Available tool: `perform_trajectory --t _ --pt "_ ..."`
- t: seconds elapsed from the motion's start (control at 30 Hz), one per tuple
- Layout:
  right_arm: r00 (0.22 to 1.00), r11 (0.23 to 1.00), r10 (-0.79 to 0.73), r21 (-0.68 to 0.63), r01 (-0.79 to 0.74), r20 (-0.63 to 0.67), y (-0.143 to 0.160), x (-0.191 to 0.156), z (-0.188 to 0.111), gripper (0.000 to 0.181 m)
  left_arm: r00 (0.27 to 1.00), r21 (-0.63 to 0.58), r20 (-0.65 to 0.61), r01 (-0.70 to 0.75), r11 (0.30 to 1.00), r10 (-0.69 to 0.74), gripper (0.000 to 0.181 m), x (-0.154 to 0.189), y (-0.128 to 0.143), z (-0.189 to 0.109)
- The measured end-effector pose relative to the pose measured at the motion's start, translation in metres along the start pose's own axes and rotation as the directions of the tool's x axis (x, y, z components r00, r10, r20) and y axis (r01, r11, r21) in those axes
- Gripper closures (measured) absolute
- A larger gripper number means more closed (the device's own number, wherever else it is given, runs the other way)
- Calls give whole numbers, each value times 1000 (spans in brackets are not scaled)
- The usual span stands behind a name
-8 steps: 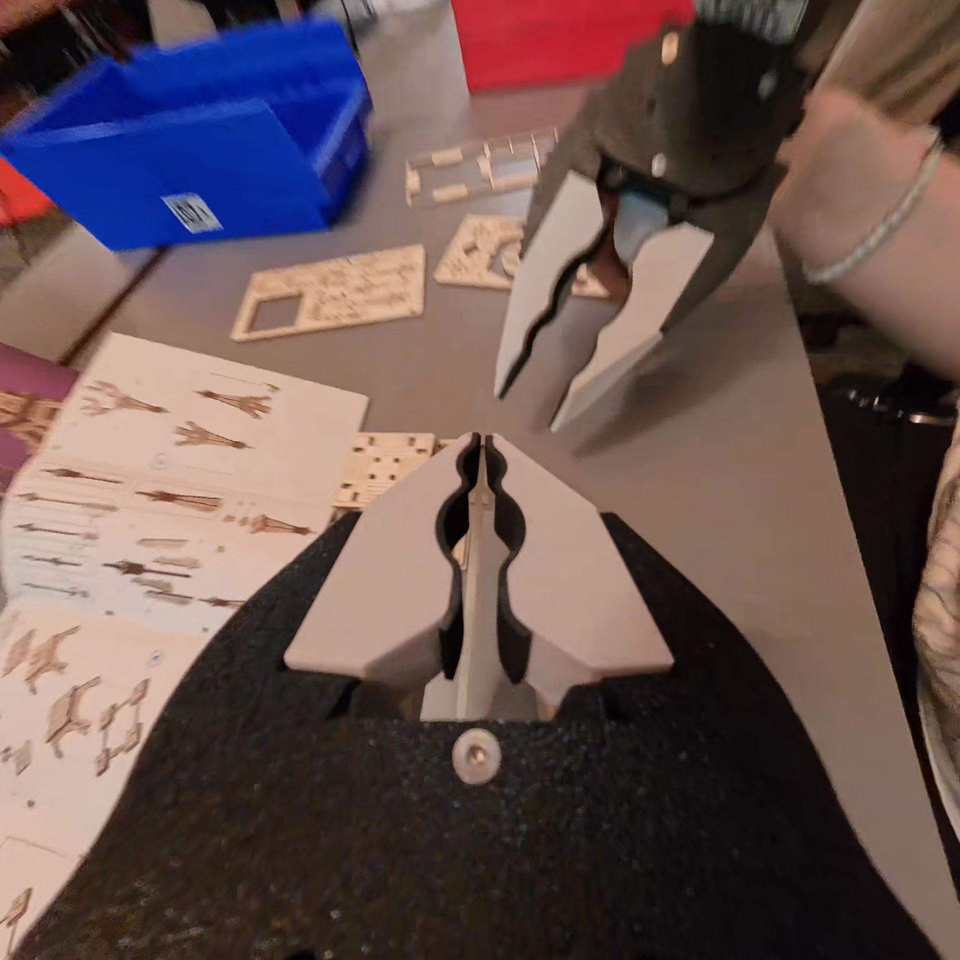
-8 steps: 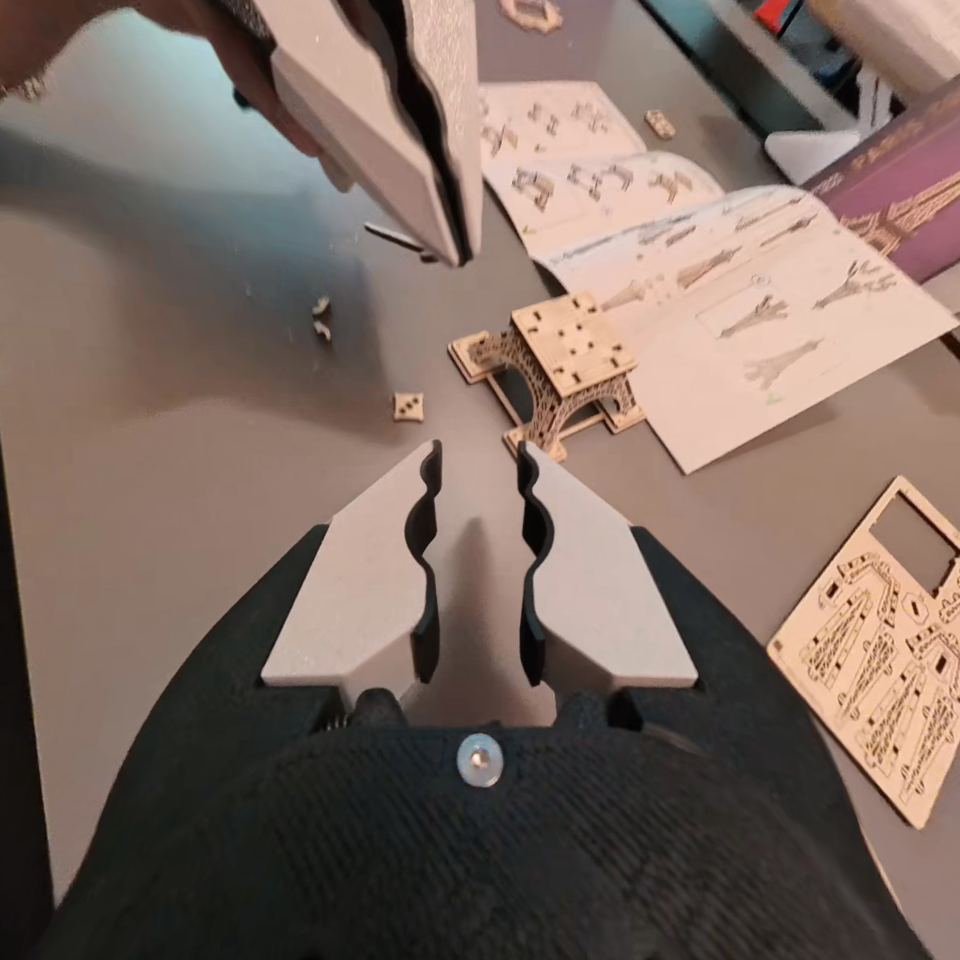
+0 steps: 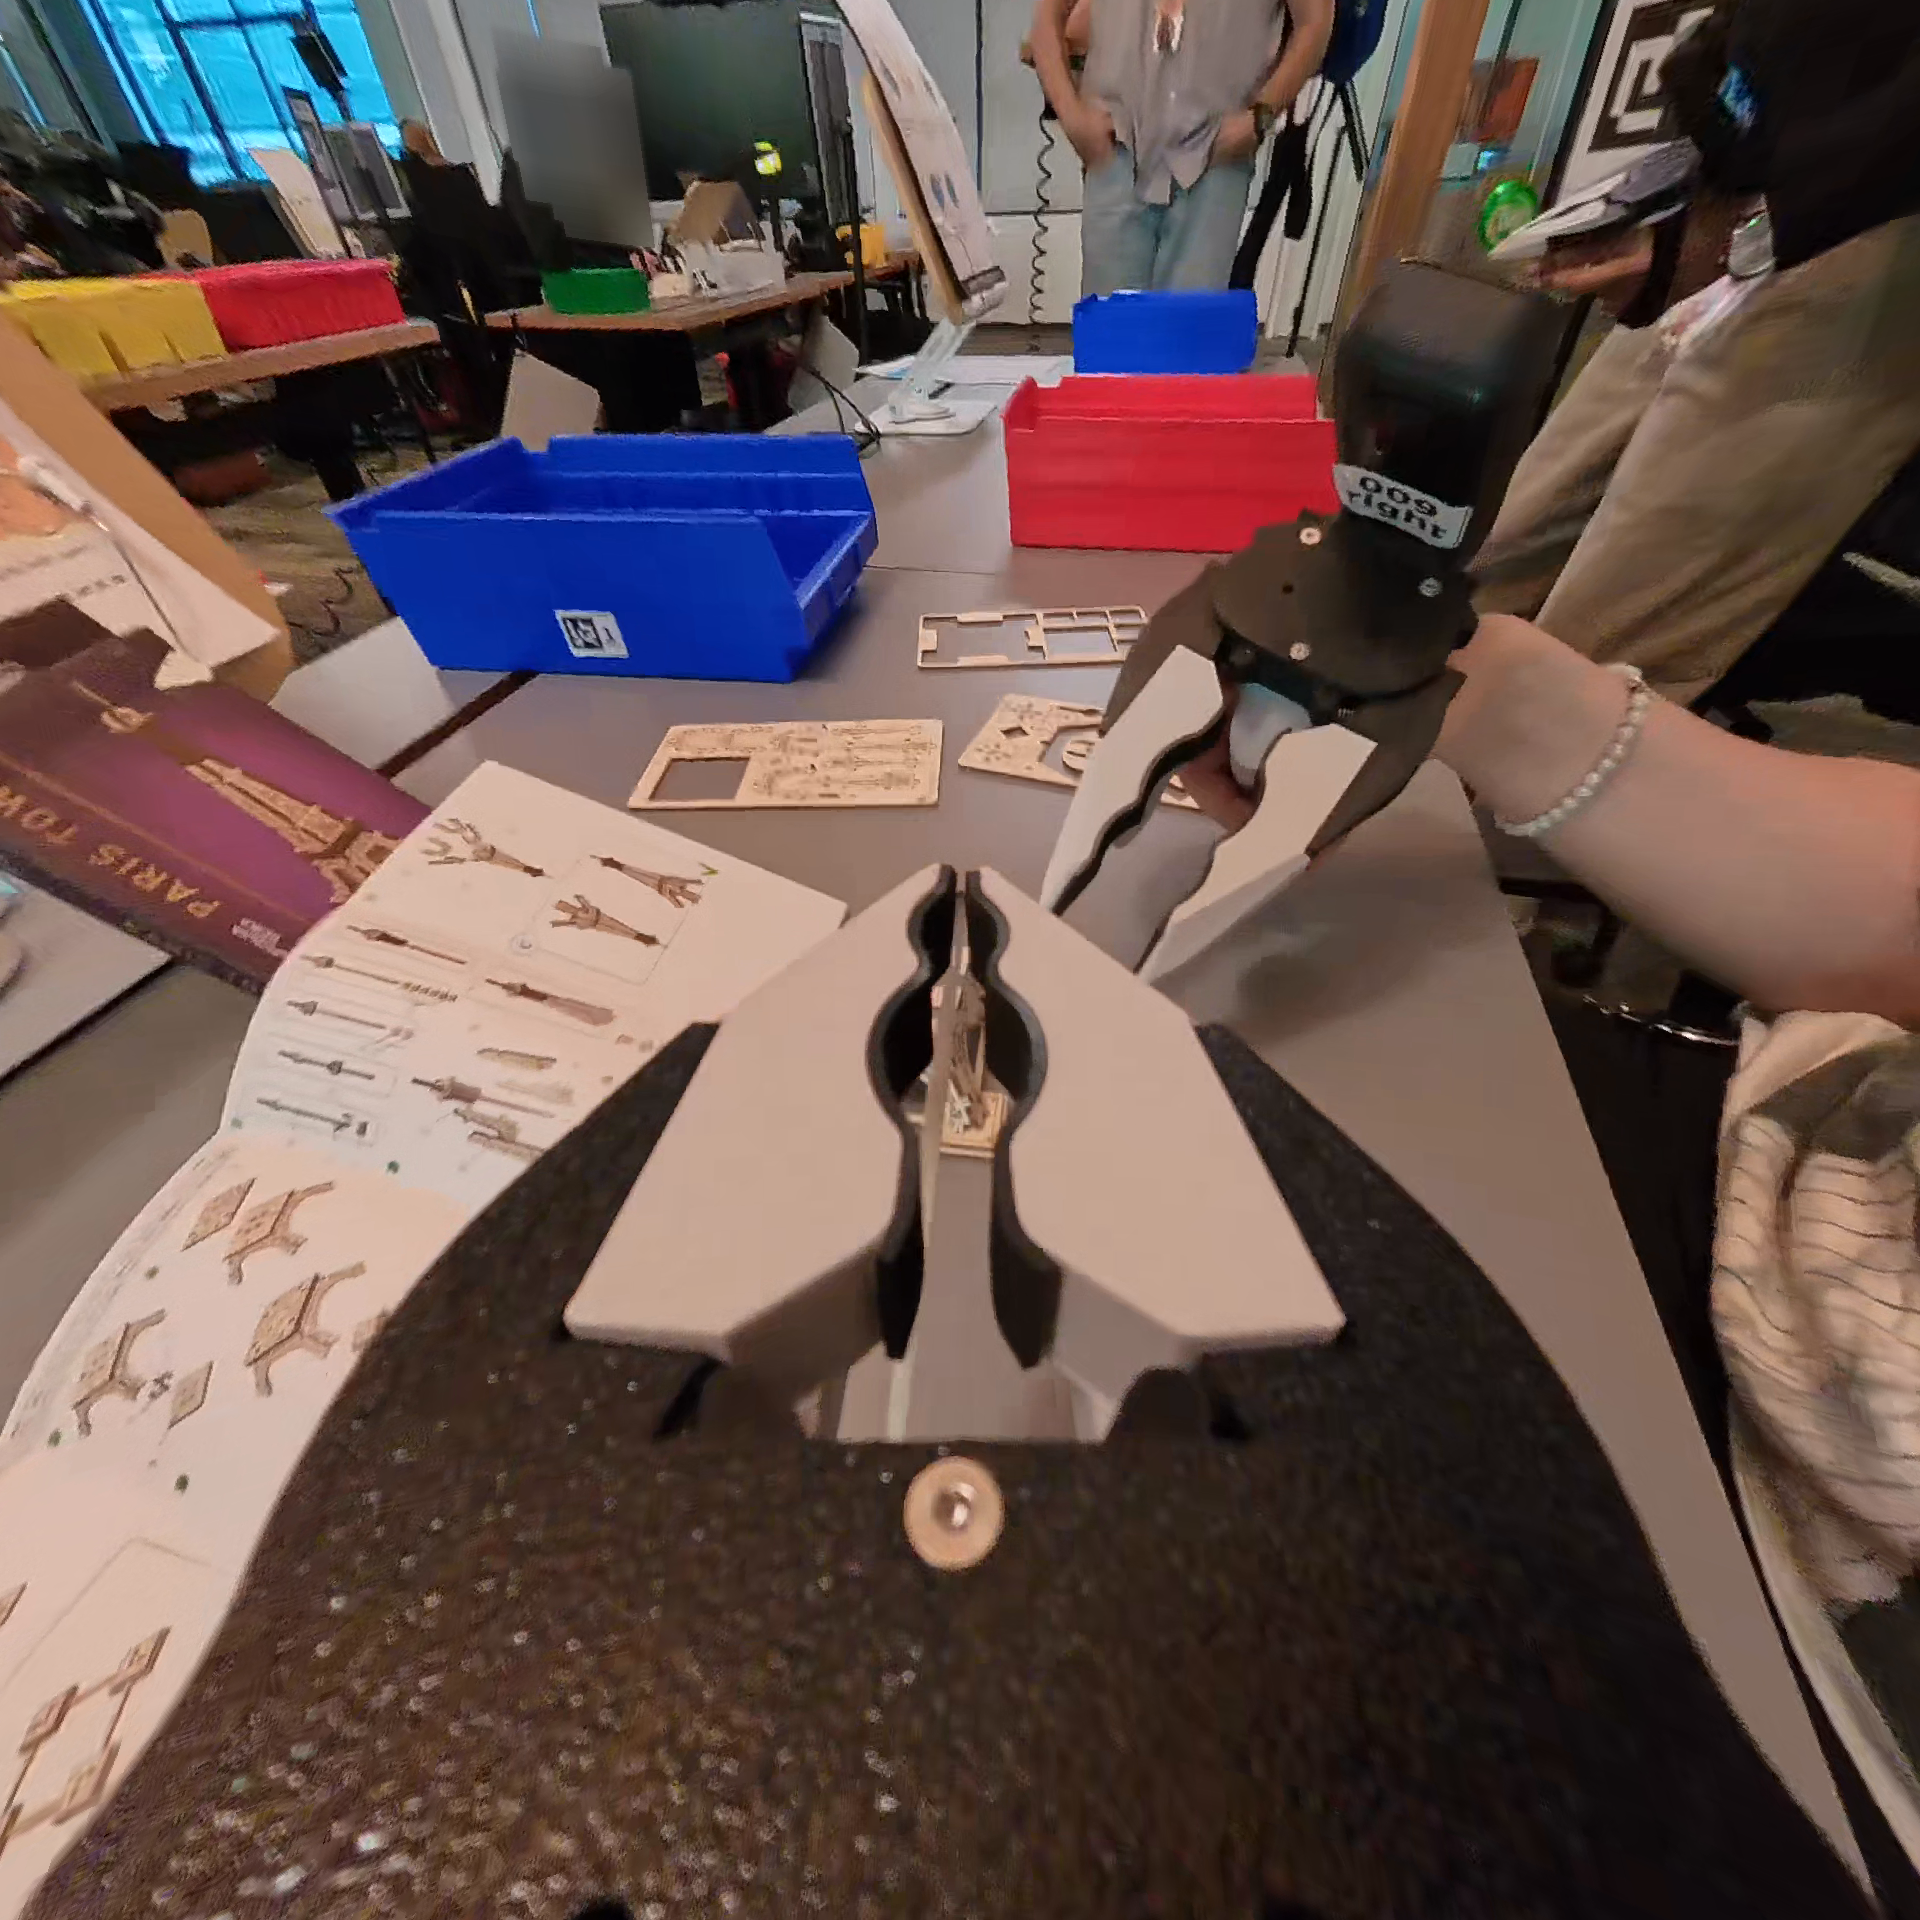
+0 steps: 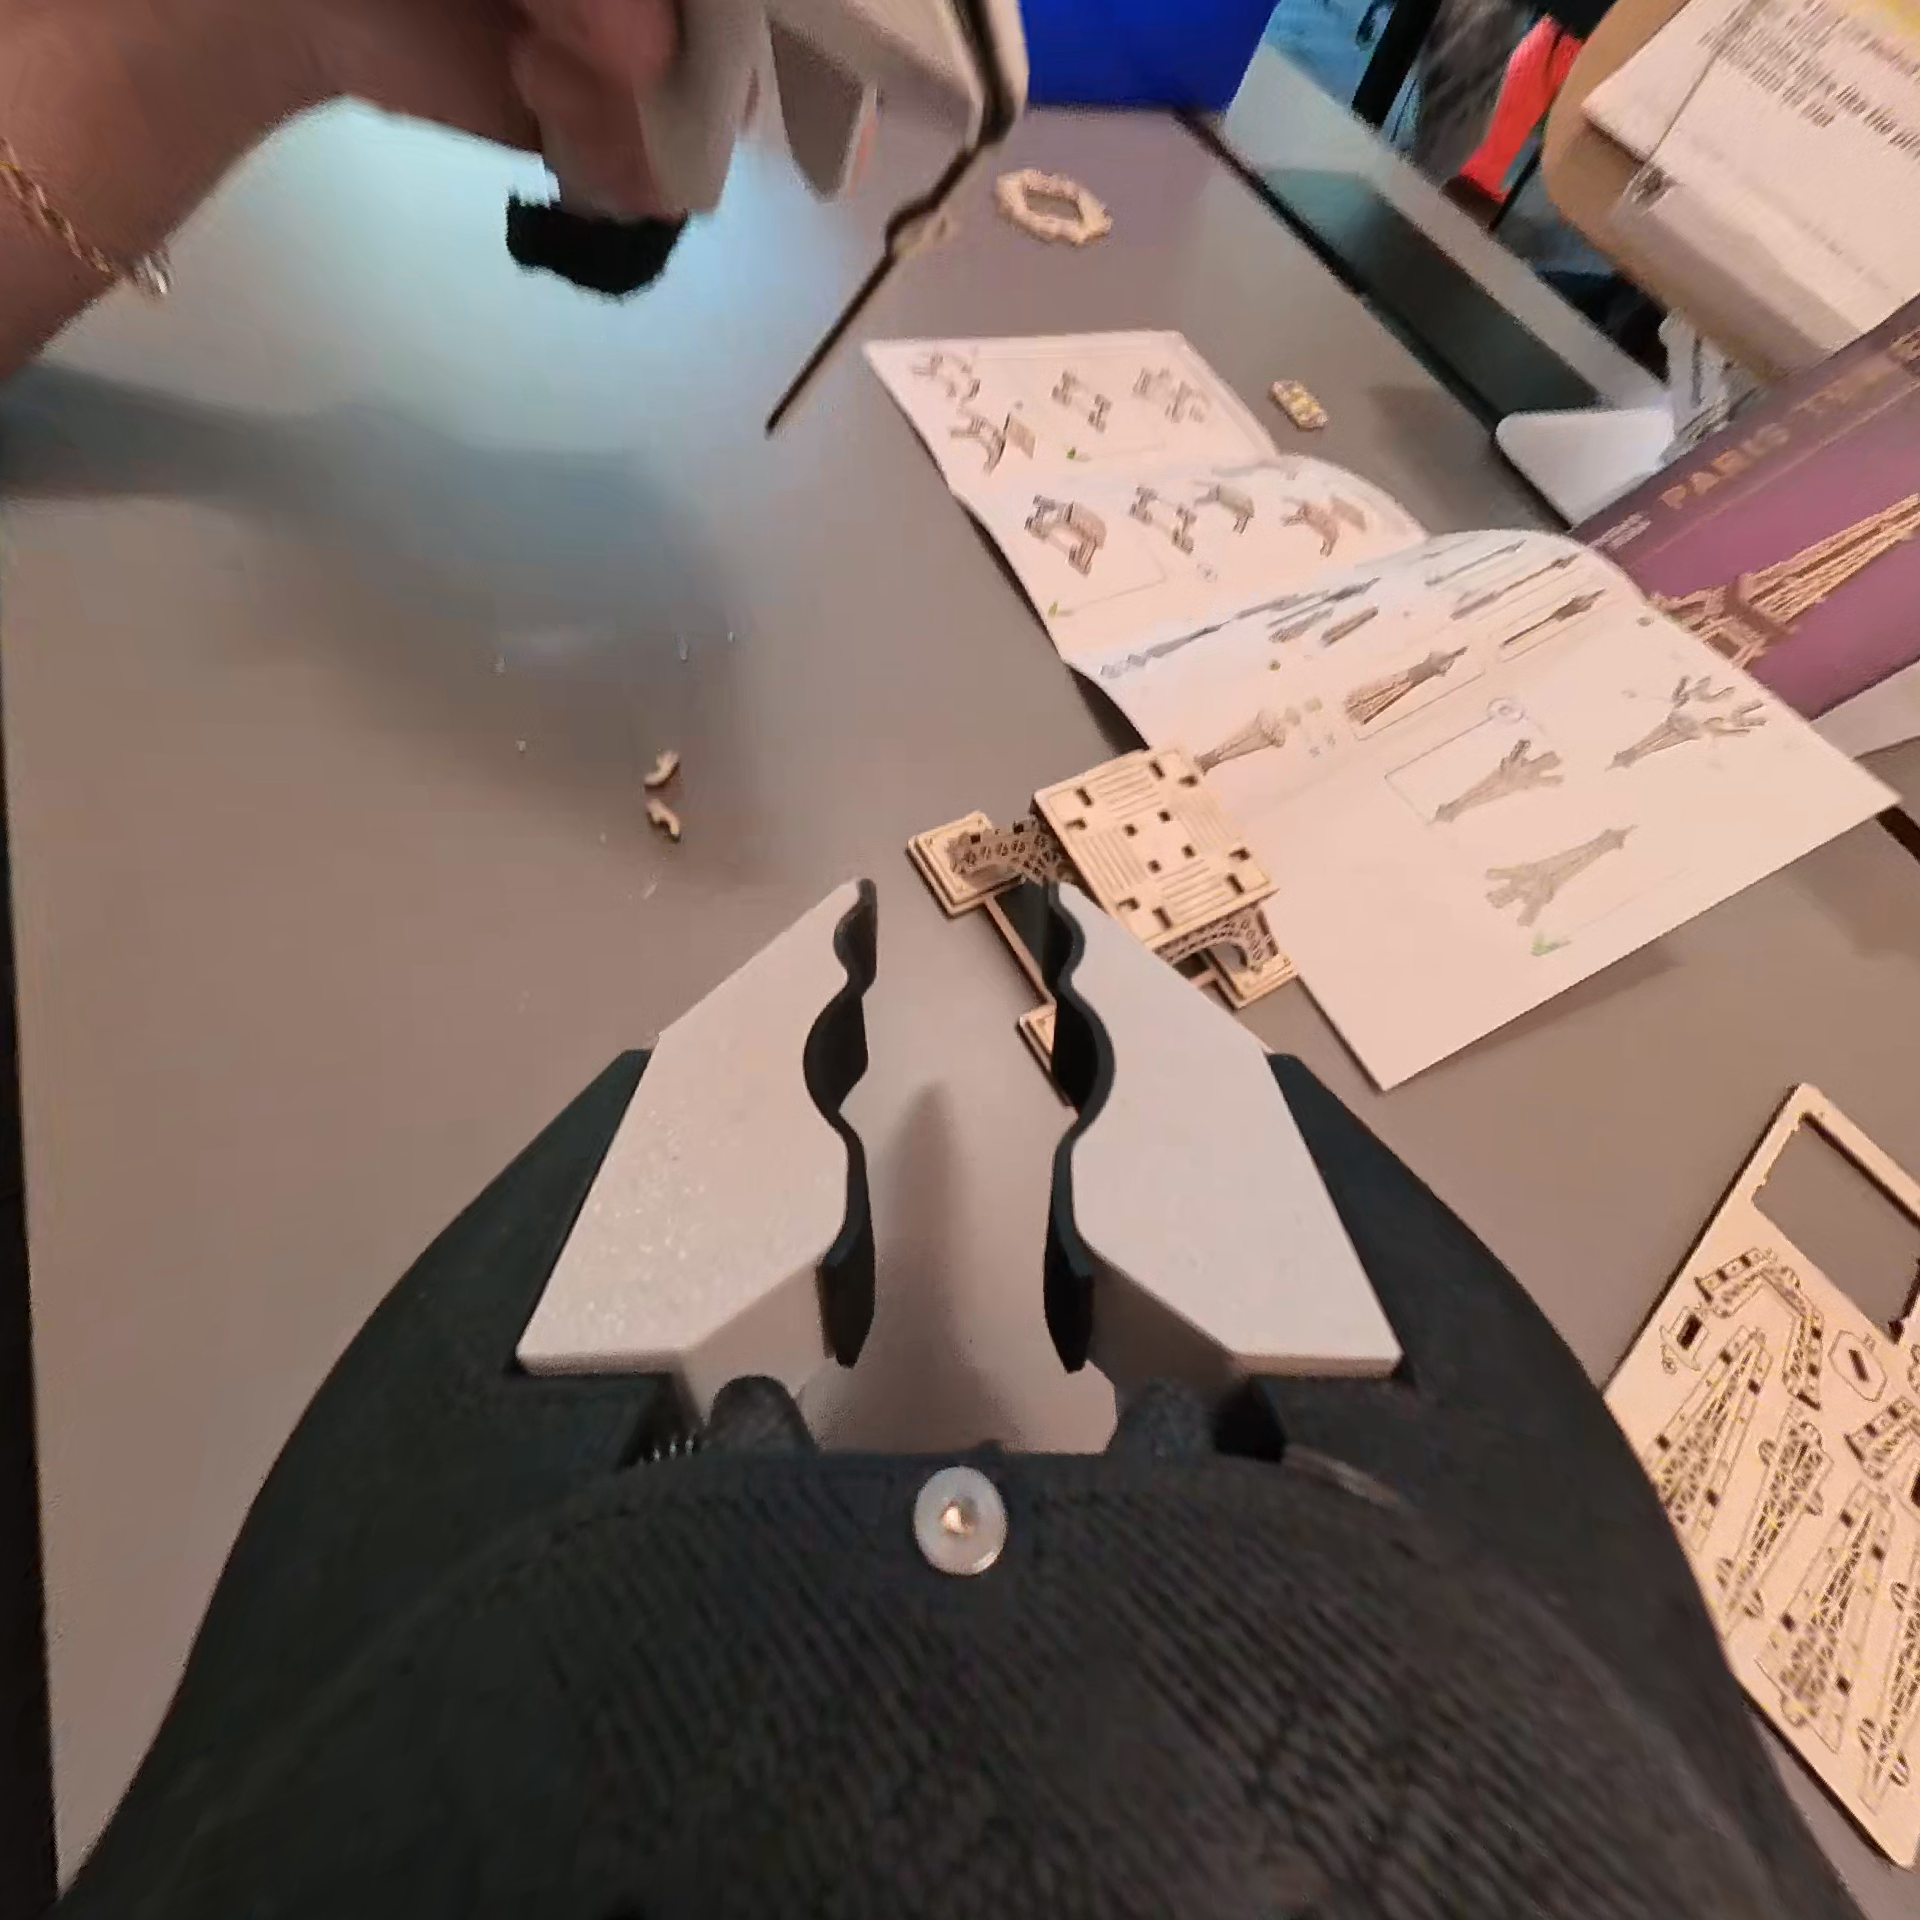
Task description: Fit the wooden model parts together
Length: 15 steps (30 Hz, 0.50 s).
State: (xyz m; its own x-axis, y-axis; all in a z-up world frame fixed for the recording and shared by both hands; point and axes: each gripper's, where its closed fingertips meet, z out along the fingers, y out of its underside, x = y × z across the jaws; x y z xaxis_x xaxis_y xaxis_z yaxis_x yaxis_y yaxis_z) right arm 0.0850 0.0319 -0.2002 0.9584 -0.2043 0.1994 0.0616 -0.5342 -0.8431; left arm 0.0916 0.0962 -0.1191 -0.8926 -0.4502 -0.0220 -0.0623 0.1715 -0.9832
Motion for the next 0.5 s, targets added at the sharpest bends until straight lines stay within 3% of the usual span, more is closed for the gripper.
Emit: perform_trajectory --t 0.13,0.3,0.37,0.5 --pt "996 985 -51 -162 63 78 24 -12 1 155 994 -111 -103 15 994 -27 181 16 20 6" --pt "997 965 -49 -256 63 61 41 -7 -7 152 965 -320 -252 -148 936 66 169 56 62 36" --pt "999 969 -19 -244 29 43 40 -4 -9 152 959 -385 -259 -212 898 115 172 56 78 40" --pt "998 961 -58 -270 63 26 46 -4 -13 151 971 -387 -205 -197 901 124 174 44 77 40"
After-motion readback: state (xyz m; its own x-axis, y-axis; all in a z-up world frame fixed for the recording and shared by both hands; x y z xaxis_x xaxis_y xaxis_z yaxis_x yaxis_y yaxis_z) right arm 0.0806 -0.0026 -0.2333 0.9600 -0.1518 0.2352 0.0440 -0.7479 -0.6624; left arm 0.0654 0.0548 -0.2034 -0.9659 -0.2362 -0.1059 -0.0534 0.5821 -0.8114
